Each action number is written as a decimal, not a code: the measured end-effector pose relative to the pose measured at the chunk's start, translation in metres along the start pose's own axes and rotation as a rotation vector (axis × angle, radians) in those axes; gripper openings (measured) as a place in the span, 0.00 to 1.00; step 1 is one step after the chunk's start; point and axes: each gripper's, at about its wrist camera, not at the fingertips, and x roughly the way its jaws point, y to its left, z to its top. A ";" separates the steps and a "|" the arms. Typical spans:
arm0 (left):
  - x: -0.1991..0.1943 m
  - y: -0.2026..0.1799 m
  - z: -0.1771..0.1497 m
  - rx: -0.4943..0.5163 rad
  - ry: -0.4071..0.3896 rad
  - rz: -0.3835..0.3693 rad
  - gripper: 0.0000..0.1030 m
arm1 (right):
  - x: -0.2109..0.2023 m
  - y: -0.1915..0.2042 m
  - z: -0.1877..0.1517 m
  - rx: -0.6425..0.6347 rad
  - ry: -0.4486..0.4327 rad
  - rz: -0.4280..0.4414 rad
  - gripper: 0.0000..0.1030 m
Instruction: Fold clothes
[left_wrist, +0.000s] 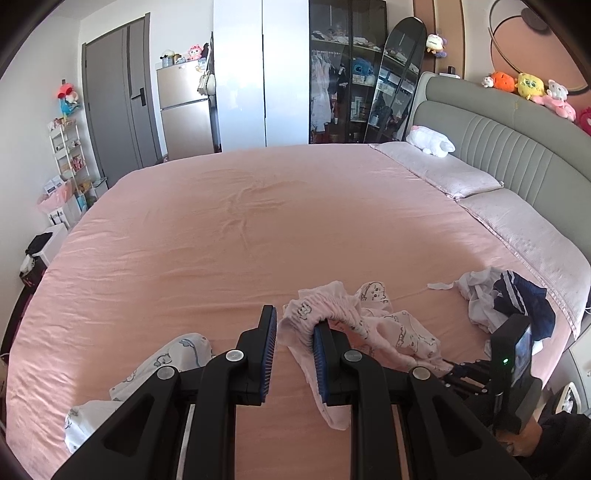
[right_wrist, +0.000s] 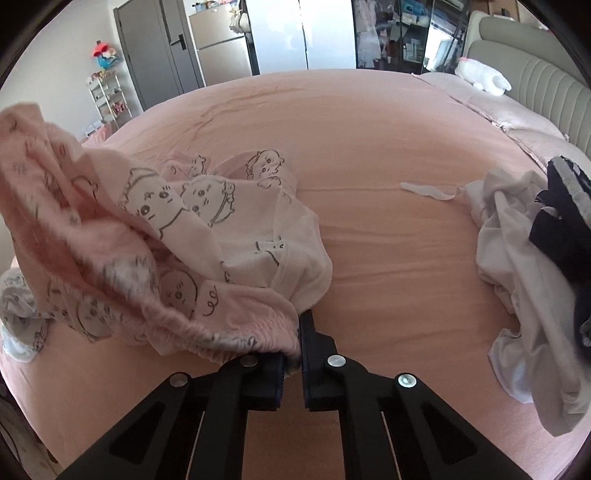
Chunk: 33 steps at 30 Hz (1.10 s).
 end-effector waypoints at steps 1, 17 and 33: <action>0.000 0.000 -0.001 0.002 0.003 0.003 0.16 | -0.003 -0.002 0.002 0.018 0.002 0.017 0.03; 0.003 -0.006 -0.002 0.008 0.023 0.033 0.16 | -0.052 -0.031 0.042 0.110 -0.109 -0.050 0.03; 0.004 -0.003 0.009 0.004 0.043 0.104 0.16 | -0.108 -0.011 0.103 -0.008 -0.187 -0.099 0.03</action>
